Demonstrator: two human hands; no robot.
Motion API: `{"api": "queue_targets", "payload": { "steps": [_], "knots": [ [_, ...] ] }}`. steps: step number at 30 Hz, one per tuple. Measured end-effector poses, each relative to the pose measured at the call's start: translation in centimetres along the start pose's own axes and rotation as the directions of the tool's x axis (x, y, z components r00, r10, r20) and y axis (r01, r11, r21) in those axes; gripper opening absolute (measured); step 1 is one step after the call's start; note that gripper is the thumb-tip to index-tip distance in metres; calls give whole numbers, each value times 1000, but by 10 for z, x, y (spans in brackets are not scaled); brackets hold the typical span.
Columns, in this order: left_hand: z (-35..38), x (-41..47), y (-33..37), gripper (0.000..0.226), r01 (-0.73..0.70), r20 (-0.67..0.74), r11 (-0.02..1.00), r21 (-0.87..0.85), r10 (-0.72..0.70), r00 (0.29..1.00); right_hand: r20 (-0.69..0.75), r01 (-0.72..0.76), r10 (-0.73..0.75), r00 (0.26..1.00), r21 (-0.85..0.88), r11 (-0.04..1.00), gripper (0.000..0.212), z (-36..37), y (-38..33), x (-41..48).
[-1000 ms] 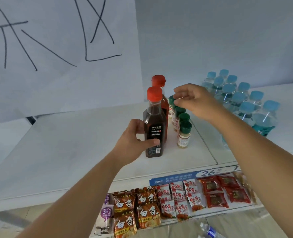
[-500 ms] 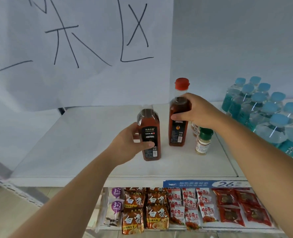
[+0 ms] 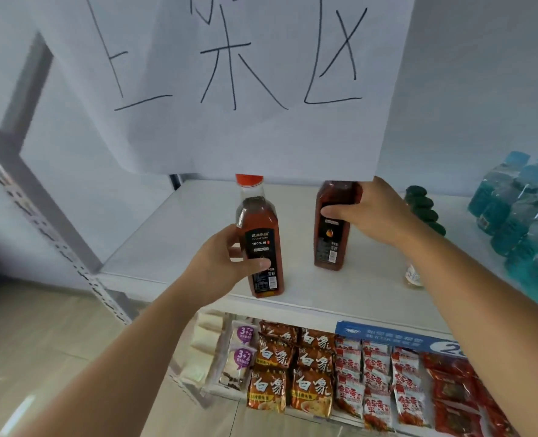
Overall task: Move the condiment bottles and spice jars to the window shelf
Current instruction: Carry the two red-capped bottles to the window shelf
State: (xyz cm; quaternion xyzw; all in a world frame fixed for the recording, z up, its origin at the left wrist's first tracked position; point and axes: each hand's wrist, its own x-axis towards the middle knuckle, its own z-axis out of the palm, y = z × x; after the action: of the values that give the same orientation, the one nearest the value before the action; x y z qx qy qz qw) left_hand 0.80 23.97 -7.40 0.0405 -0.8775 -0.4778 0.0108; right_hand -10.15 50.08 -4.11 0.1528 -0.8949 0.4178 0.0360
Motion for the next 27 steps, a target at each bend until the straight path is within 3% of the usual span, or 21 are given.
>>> {"api": "queue_targets", "payload": {
  "steps": [4,12,20,27],
  "knots": [
    [-28,-28,-11,47,41,-74,998,-41,-44,996,43,81,-87,995,120,989,27,41,-35,-1],
    [-103,-88,-70,42,78,-210,991,-105,-99,973,170,144,-191,967,256,956,35,133,-124,-13],
    [-217,-158,-159,46,144,-293,984,-108,-170,941,315,213,-300,900,284,935,49,256,-242,-30],
    [-315,-239,-234,48,231,-422,964,-128,-264,867,401,274,-382,833,300,914,52,370,-331,-58]
  ]
}}
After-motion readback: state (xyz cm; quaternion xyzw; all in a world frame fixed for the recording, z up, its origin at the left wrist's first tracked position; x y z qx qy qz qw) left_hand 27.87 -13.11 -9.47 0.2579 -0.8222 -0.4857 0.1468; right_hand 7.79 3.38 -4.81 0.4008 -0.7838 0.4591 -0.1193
